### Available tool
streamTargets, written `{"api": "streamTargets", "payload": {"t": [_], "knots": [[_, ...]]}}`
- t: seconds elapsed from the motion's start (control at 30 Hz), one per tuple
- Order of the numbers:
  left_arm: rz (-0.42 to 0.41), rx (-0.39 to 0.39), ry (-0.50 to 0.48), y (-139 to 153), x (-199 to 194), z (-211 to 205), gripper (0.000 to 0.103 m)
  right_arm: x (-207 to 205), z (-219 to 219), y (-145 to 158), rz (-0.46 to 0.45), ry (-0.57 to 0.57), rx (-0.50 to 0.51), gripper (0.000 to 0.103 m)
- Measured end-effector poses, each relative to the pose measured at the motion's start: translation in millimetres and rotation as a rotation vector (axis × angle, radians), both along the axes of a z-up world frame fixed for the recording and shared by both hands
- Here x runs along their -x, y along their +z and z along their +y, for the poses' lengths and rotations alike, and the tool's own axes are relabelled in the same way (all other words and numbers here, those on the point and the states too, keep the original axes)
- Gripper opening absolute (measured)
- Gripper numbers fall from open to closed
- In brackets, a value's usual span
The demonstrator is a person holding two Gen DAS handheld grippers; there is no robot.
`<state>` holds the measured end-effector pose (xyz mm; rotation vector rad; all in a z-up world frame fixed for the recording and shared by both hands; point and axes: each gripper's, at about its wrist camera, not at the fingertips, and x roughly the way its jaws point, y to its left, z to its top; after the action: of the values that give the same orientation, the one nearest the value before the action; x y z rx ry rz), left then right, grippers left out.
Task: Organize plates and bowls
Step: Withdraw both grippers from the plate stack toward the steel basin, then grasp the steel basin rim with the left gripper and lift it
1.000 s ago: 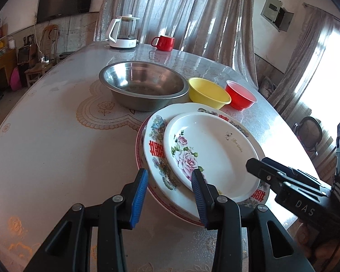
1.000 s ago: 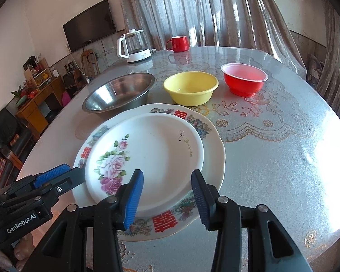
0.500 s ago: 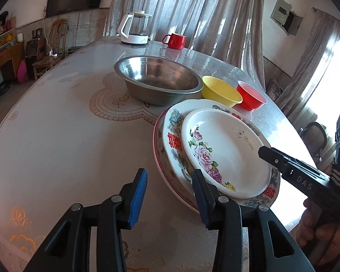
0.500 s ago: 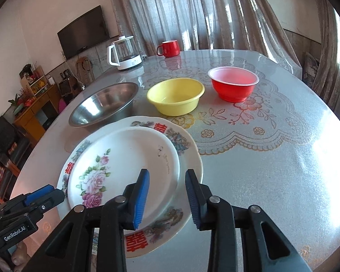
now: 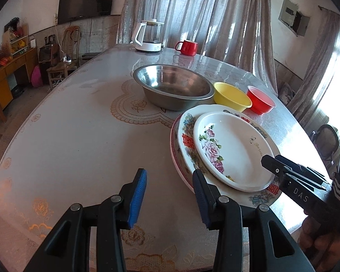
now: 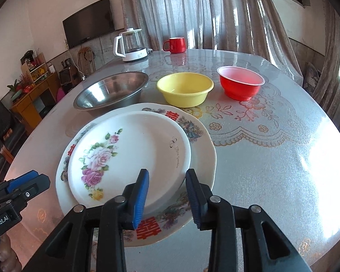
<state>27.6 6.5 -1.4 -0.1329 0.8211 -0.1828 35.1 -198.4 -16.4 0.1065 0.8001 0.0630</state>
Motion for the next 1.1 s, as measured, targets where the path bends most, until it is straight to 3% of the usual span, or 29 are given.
{"api": "streamTargets", "payload": {"t": [0.57,0.8,0.9,1.0,1.1], "knots": [[0.002,-0.019,0.003,1,-23,7,0.043,-9,2,17,-0.011,0.036,-0.041,0.040],[0.025,0.003,-0.001,3,-84,22,0.044,-52,2,40,-0.039,0.145,-0.133,0.041],[-0.005,0.019,-0.012,13,-118,29,0.044,-85,-2,45,-0.025,0.188,-0.175,0.041],[-0.053,0.023,-0.041,27,-152,33,0.044,-119,-9,50,0.004,0.279,-0.235,0.041],[-0.020,0.048,-0.019,37,-184,40,0.044,-147,-15,61,0.022,0.368,-0.289,0.041]]}}
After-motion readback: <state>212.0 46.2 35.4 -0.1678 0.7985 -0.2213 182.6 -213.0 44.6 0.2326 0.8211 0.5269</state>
